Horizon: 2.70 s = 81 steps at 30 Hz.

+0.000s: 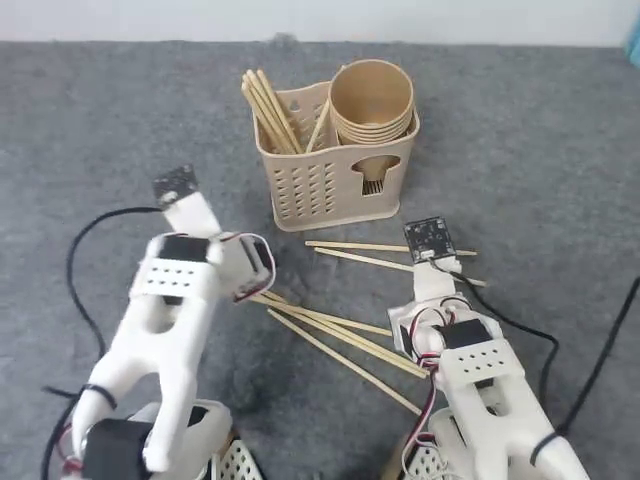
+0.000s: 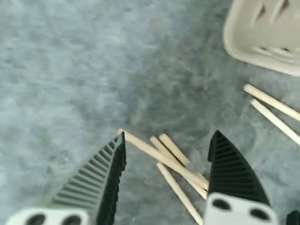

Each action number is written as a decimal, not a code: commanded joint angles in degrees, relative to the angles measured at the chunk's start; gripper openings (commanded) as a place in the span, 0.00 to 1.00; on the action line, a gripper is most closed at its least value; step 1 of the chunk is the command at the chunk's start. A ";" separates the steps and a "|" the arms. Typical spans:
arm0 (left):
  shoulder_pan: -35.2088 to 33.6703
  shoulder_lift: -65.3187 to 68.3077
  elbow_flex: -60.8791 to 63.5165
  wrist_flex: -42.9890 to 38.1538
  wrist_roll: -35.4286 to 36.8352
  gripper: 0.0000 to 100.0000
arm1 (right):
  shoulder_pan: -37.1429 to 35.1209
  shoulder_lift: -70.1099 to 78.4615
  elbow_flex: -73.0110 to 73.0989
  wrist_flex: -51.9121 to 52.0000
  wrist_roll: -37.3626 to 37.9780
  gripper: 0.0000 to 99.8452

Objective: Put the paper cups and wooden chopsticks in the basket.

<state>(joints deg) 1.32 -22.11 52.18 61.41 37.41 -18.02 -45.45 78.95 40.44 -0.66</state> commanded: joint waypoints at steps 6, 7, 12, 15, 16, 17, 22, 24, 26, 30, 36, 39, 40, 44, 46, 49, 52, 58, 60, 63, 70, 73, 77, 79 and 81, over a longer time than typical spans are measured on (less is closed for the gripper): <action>1.93 -0.18 3.12 -2.02 -1.49 0.27 | 0.40 -1.54 -0.44 0.13 1.85 0.19; 1.85 -0.18 3.56 -2.02 -2.73 0.27 | 0.40 -1.54 -0.44 0.13 1.85 0.19; 1.41 -0.18 4.79 -2.02 -3.60 0.27 | 0.40 -1.54 -0.44 0.13 1.85 0.19; 1.49 -0.09 4.70 -2.11 -3.60 0.27 | 0.40 -1.54 -0.44 0.13 1.85 0.19; 1.49 -0.09 4.79 -2.73 -3.60 0.27 | 0.40 -1.54 -0.44 0.13 1.85 0.19; 1.49 0.44 4.97 -3.69 -3.60 0.27 | 0.40 -1.54 -0.44 0.13 1.85 0.19; 1.49 12.04 0.84 -5.80 -3.60 0.27 | 0.40 -1.54 -0.35 0.13 1.58 0.19; 1.41 18.46 -5.14 -1.41 -3.60 0.27 | 0.40 -1.54 -0.35 0.13 1.58 0.19; 1.58 23.74 -9.63 1.05 -3.69 0.27 | 0.40 -1.54 -0.35 0.13 1.58 0.19; 1.93 30.24 -15.43 4.84 -3.60 0.26 | 0.48 -1.54 -0.26 0.13 1.49 0.19; 2.02 27.69 -15.60 5.01 -9.76 0.12 | 0.66 -1.54 -0.35 0.04 1.49 0.19; 1.76 23.74 -15.60 5.01 -12.92 0.10 | 0.66 -1.54 -0.35 0.04 1.49 0.19; 1.67 22.15 -15.60 4.92 -13.45 0.10 | 0.66 -1.54 -0.35 0.04 1.49 0.19; 1.93 15.38 -15.52 4.92 -13.63 0.10 | 0.66 -1.54 -0.35 0.04 1.41 0.19; 1.93 12.92 -15.52 4.92 -13.63 0.10 | 0.66 -1.54 -0.35 0.04 1.41 0.19; 1.93 11.78 -15.43 4.92 -13.63 0.10 | 0.66 -1.54 -0.35 0.04 1.41 0.19; 1.93 12.13 -15.43 4.84 -13.63 0.10 | 0.66 -1.54 -0.26 0.04 1.41 0.19; 1.49 12.22 -15.25 6.86 -14.59 0.10 | 0.66 -1.54 -0.18 0.04 1.41 0.19; 1.49 12.22 -14.81 7.82 -16.18 0.10 | 0.66 -1.54 -0.18 0.04 1.41 0.19; 1.41 12.22 -12.53 7.82 -16.26 0.10 | 0.66 -1.54 -0.18 0.04 1.41 0.19; 1.41 12.75 -5.76 -2.37 -16.09 0.10 | 0.66 -1.54 -0.09 0.04 1.41 0.19; 1.32 12.75 -3.47 -6.68 -16.00 0.10 | 0.66 -1.54 0.00 0.04 1.49 0.19; -1.23 12.84 -1.89 -11.78 -15.47 0.10 | 0.66 -1.54 0.00 0.04 1.49 0.19; -2.29 12.84 -1.71 -11.78 -13.54 0.10 | 0.66 -1.54 0.00 0.04 1.49 0.19; -2.37 12.84 -1.36 -11.78 -12.48 0.10 | 0.66 -1.54 0.00 0.04 1.49 0.19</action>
<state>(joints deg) -0.44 -7.25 50.86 50.86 22.81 -18.02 -45.45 78.95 40.44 0.48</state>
